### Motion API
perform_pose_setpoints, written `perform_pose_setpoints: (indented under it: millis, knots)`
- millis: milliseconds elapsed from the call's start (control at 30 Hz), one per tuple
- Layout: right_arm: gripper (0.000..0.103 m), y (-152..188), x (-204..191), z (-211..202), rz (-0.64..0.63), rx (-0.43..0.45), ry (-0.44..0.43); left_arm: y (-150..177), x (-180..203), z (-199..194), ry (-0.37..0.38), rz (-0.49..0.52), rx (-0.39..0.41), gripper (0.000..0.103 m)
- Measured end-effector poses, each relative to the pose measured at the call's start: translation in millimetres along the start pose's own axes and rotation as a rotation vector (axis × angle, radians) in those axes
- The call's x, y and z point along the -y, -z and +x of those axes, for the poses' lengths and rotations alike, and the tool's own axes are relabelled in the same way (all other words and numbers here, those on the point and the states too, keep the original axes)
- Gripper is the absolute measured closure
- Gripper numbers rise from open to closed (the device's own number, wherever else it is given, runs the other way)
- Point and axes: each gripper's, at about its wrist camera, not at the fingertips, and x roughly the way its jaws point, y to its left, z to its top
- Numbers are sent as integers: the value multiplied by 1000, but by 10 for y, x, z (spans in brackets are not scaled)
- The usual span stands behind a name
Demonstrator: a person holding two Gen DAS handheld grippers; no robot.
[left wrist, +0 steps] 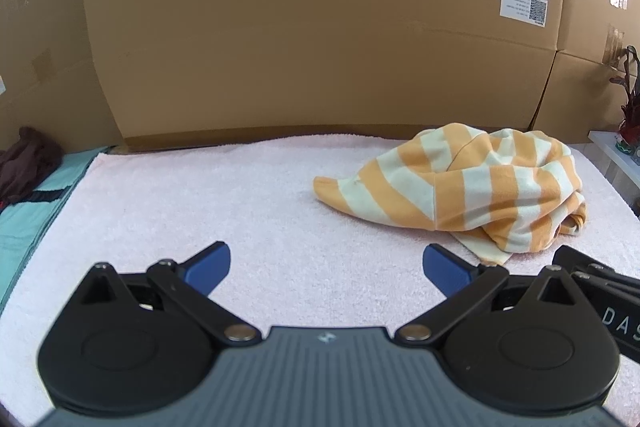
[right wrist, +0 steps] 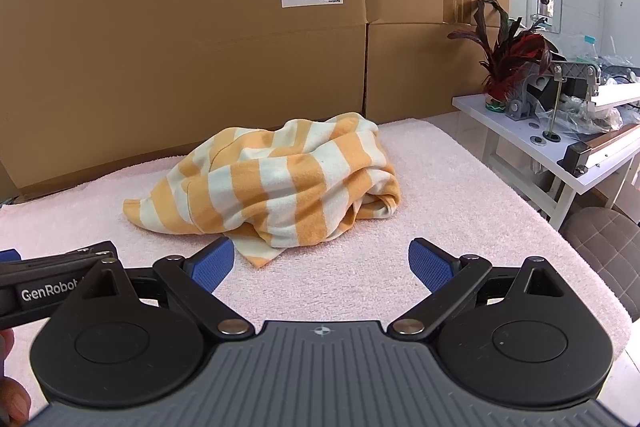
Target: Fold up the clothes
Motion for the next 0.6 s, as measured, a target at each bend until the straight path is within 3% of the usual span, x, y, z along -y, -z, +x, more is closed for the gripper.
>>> perform_pose_setpoints:
  millis: [600]
  knots:
    - [7,33,-1,30,5,-10,-5,19,-8,6,-5,4,12,1]
